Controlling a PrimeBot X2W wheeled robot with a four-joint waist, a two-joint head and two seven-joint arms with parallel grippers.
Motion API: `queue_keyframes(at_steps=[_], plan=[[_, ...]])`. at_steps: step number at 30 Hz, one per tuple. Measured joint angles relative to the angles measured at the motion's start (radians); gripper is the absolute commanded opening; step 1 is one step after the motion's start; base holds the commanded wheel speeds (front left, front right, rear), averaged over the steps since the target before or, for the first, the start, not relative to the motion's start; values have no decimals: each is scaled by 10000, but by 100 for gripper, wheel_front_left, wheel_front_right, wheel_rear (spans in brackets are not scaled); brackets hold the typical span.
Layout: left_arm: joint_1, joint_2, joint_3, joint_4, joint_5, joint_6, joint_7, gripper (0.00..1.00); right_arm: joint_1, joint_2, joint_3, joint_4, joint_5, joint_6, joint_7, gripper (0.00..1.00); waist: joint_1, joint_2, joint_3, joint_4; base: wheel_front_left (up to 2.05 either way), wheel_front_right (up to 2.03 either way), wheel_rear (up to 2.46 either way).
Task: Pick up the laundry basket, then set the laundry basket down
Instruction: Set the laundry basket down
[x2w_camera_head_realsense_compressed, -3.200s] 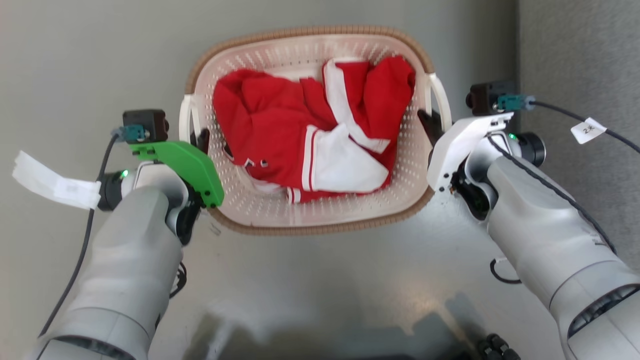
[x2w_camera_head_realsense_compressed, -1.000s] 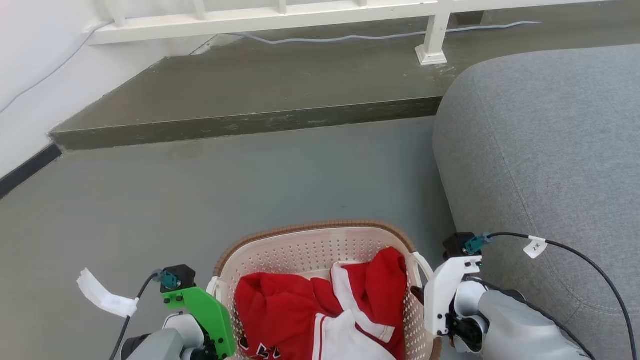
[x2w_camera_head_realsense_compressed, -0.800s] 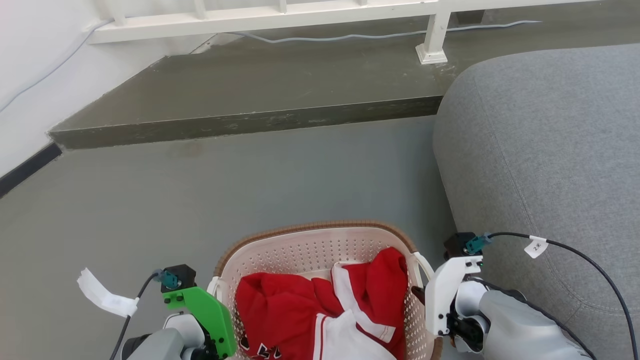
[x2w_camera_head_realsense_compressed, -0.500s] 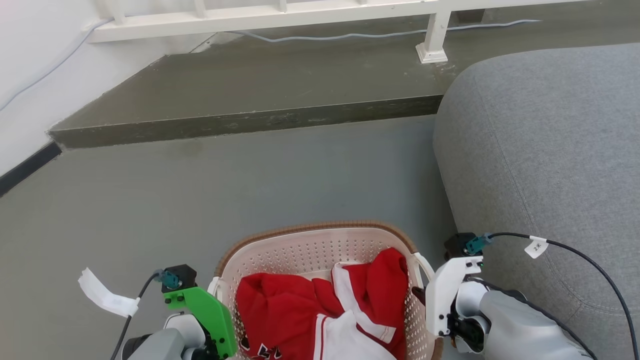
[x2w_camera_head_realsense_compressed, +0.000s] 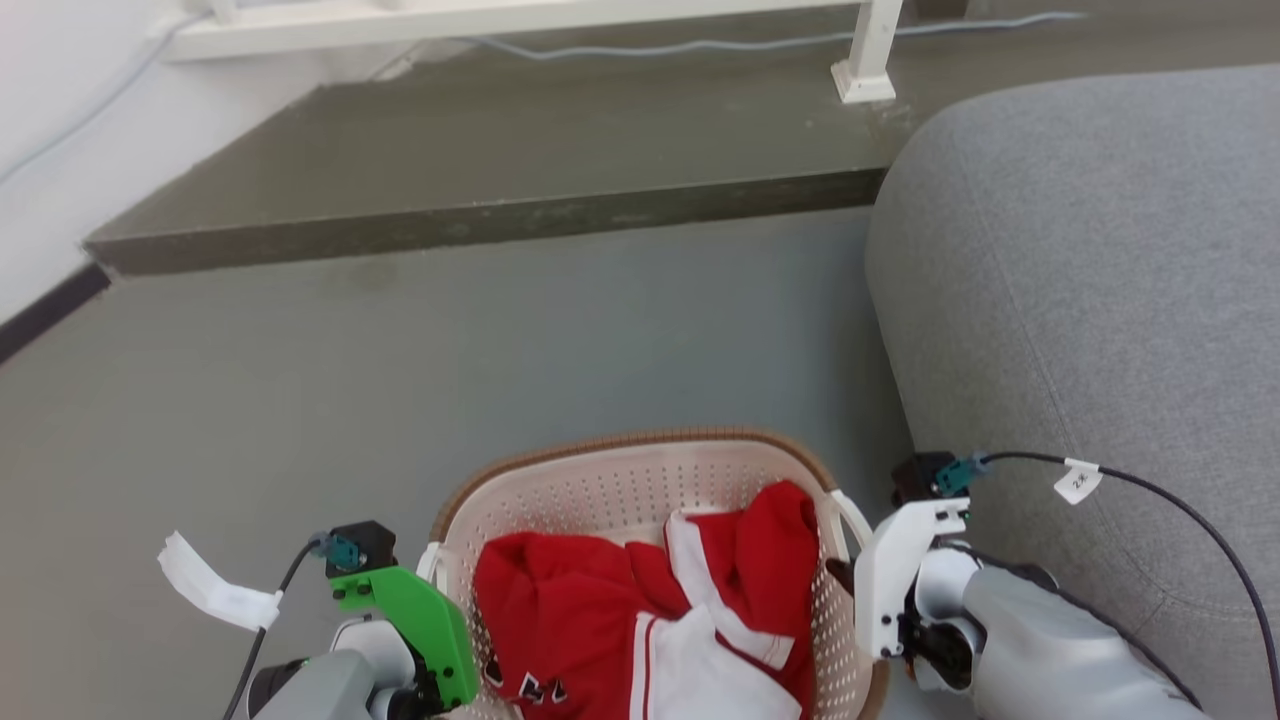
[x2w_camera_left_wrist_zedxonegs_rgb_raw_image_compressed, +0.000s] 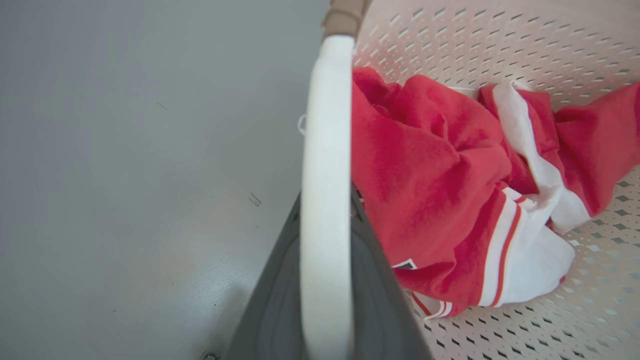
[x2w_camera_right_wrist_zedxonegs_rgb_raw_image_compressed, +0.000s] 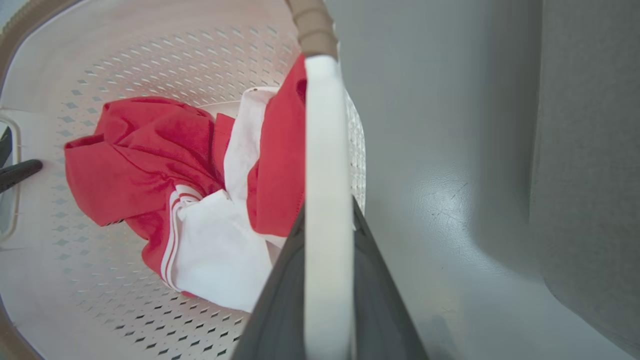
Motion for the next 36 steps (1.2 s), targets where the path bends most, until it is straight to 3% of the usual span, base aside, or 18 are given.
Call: queue_keyframes(at_steps=[36], plan=[[-2638,23,-203,-830,128,573,-1733,0,-2588,-723,-245,-407,-13,4,-1879,0,1,0,3792,-8,0,0,0]])
